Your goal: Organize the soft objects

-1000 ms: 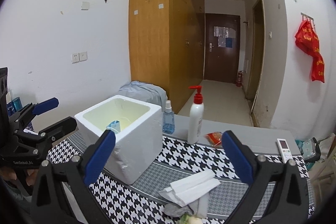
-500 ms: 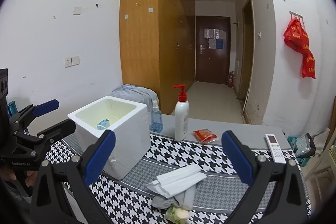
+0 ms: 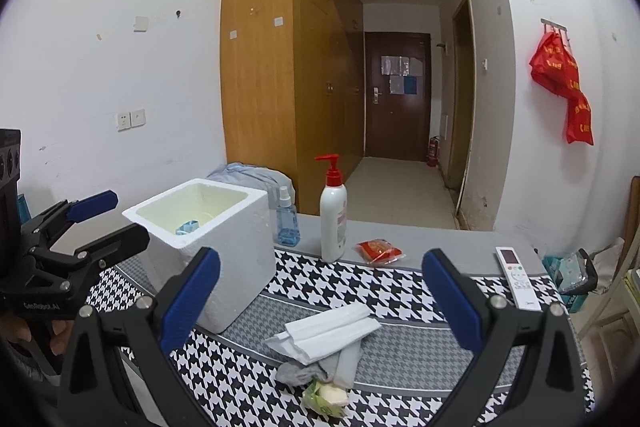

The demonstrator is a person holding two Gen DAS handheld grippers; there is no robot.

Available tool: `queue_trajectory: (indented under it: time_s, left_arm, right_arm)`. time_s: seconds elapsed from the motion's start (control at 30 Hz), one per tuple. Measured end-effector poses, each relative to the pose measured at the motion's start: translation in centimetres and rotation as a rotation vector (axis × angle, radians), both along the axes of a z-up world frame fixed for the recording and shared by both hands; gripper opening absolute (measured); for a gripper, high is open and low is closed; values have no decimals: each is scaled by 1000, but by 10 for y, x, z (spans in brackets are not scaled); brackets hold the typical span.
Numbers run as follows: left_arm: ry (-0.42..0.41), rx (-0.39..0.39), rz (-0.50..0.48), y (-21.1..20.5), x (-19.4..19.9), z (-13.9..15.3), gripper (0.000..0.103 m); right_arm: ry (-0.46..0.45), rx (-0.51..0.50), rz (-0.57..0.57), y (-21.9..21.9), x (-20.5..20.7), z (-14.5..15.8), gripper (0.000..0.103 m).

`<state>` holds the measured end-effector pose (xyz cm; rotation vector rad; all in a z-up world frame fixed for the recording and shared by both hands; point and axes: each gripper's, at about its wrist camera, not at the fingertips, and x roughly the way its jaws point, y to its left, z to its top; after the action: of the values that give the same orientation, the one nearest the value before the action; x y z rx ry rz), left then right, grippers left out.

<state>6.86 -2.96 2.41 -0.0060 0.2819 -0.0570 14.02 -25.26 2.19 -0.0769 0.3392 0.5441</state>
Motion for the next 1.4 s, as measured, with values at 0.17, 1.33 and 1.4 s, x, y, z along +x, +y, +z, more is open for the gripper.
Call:
queue_trajectory:
  time_s: [0.17,1.33,1.4]
  left_arm:
    - [14,-14,-23,-4,1,-4,101]
    - [106,-22,-103,-30,24,-47,101]
    - [120,-22,-112,-33,28,-50,101]
  right_arm:
    - [-2,-4,-21,-6,-4,-6,102]
    - [95,-35,-107,-31,8,-47,102]
    - [107,-38,-108,-31,10,-50,102]
